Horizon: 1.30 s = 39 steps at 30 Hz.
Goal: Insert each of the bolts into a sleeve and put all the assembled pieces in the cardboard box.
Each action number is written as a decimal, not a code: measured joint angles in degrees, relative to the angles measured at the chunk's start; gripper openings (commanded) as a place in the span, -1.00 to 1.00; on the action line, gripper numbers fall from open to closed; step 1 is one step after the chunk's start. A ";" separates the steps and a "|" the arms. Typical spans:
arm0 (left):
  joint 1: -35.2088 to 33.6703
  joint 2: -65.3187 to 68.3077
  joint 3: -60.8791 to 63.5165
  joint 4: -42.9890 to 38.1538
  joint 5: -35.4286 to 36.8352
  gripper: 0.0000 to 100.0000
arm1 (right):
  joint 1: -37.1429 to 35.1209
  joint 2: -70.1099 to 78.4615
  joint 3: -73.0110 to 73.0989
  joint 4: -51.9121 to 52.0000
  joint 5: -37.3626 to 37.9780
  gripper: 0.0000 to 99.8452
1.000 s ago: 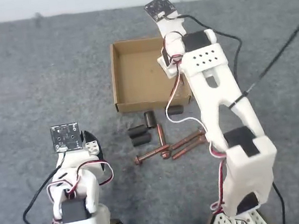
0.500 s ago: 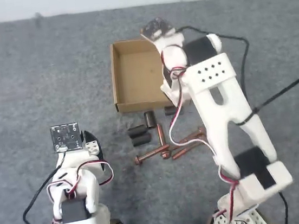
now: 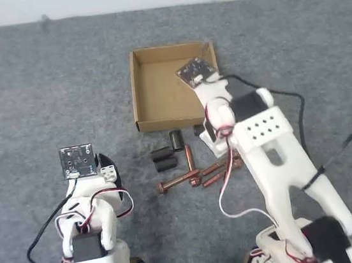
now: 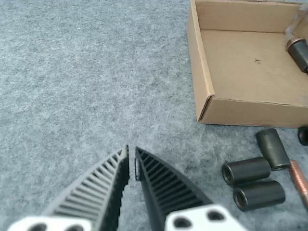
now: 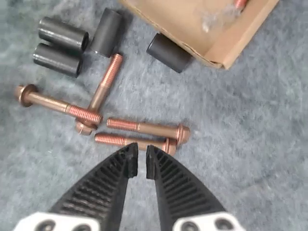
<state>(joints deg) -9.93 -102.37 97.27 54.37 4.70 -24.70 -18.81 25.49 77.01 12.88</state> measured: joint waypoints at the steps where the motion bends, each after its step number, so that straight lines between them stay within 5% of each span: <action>1: 0.00 0.00 0.00 0.00 0.00 -0.96 | -0.09 -0.53 1.76 -1.76 0.09 -0.98; 14: 0.00 0.00 0.00 0.00 0.00 -0.96 | -0.09 -0.70 12.04 -16.97 27.43 -0.97; 18: 0.00 0.00 0.00 0.00 0.00 -0.96 | -0.09 -0.70 16.00 -23.21 32.62 -0.79; 39: 0.00 0.00 0.00 0.00 0.00 -0.96 | -2.37 12.22 17.41 -39.65 34.64 -0.80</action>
<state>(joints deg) -9.93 -102.37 97.27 54.37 4.70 -27.08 -6.59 42.90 37.36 47.52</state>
